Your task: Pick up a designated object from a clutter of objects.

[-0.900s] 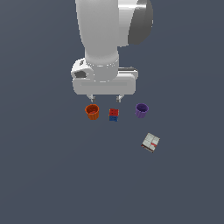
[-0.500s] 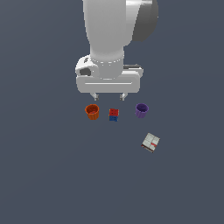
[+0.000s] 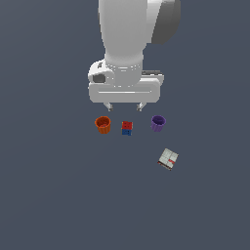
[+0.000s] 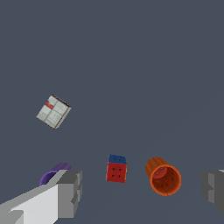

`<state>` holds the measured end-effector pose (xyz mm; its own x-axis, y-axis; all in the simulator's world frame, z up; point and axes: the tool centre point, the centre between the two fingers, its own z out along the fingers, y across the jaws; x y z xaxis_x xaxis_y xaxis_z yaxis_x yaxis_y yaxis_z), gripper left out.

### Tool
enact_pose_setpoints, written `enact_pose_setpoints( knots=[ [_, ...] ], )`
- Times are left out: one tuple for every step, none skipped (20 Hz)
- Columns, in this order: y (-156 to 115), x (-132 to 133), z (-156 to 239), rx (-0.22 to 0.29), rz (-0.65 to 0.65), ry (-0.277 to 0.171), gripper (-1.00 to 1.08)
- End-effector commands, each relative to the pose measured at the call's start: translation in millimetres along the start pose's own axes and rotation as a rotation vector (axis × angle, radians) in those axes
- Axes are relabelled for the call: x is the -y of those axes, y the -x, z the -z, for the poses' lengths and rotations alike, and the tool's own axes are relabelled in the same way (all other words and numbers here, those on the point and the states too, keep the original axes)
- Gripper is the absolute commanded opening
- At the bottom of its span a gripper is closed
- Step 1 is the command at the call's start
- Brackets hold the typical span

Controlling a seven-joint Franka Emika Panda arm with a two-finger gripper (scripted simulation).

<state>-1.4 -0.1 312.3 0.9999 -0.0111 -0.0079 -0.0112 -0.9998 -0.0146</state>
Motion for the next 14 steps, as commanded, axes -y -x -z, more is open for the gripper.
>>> enact_pose_setpoints(
  knots=[
    [-2, 3, -3, 0.000, -0.008, 0.001, 1.00],
    [-3, 5, -5, 0.000, -0.014, 0.001, 1.00],
    [-4, 6, -7, 0.000, -0.019, 0.002, 1.00],
    [-6, 8, -10, 0.000, -0.026, 0.002, 1.00],
    [-8, 11, -12, 0.000, -0.034, 0.003, 1.00],
    [-10, 13, -15, 0.000, -0.043, 0.004, 1.00],
    [-12, 16, -19, 0.000, -0.052, 0.004, 1.00],
    [-14, 19, -22, 0.000, -0.062, 0.005, 1.00],
    [-16, 23, -26, 0.000, -0.072, 0.006, 1.00],
    [-18, 26, -31, -0.001, -0.084, 0.007, 1.00],
    [-21, 30, -35, -0.001, -0.096, 0.008, 1.00],
    [-23, 35, -40, -0.001, -0.110, 0.008, 1.00],
    [-26, 39, -45, -0.001, -0.124, 0.009, 1.00],
    [-28, 44, -51, -0.002, -0.138, 0.010, 1.00]
  ],
)
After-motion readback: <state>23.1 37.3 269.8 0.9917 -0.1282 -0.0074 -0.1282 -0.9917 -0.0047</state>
